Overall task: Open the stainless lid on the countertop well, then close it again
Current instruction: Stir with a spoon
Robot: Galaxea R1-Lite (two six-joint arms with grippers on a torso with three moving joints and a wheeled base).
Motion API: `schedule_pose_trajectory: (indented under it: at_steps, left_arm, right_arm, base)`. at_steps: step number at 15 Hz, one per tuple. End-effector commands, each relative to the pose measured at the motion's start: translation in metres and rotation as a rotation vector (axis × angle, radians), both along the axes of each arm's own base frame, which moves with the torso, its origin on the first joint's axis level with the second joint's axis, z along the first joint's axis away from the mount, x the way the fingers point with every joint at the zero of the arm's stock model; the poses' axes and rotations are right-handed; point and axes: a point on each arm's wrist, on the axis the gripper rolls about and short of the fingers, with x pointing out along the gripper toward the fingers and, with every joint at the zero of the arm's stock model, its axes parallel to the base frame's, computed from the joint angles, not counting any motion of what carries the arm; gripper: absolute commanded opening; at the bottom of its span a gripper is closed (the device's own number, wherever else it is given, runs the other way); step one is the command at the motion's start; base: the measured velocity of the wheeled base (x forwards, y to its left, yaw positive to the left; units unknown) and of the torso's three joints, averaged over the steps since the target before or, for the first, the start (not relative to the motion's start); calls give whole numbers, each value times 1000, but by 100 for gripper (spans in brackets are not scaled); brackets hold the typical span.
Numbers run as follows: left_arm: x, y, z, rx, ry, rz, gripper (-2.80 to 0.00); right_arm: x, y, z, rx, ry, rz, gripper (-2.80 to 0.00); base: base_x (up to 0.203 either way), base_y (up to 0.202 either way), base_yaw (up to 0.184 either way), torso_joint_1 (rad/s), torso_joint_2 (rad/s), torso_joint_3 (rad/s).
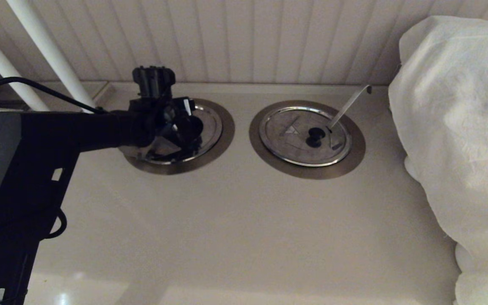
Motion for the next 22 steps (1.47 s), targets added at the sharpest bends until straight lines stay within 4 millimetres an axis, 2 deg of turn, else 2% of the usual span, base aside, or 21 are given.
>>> schedule_pose_trajectory:
  at_steps: [1,3,6,9,13,15,17,19,20,22]
  left_arm:
    - [2,-1,-4,1,7,-4,0]
    - [3,-4,-6,2,11,-24,0]
    - [10,-7,-20,6,20,-39,0]
    - [13,-8,-21,20,-28,-41,0]
    - [-10,-6,22,-11,-106,-32,0]
    - [-20,-3,35,-41,-125,-15,0]
    - [-39,1,50,-90,-115,-20,0]
    - [-47,11,51,-107,-78,-2,0]
    - [-41,24,47,-100,-71,37,0]
    - [-27,32,30,-92,-42,67,0]
  right_arm:
    - [0,0,0,0,0,-1,0]
    - [0,0,0,0,0,0,0]
    - [0,0,0,0,0,0,0]
    - [0,0,0,0,0,0,0]
    - [0,0,0,0,0,-1,0]
    - [0,0,0,0,0,0,0]
    - [0,0,0,0,0,0,0]
    - [0,0,0,0,0,-1,0]
    - [0,0,0,0,0,0,0]
    - [0,0,0,0,0,-1,0]
  base:
    - [0,0,0,0,0,0]
    - [0,0,0,0,0,0]
    - [0,0,0,0,0,0]
    - [0,0,0,0,0,0]
    - [0,0,0,0,0,0]
    - [0,0,0,0,0,0]
    - [0,0,0,0,0,0]
    - [0,0,0,0,0,0]
    - [0,0,0,0,0,0]
    - [0,0,0,0,0,0]
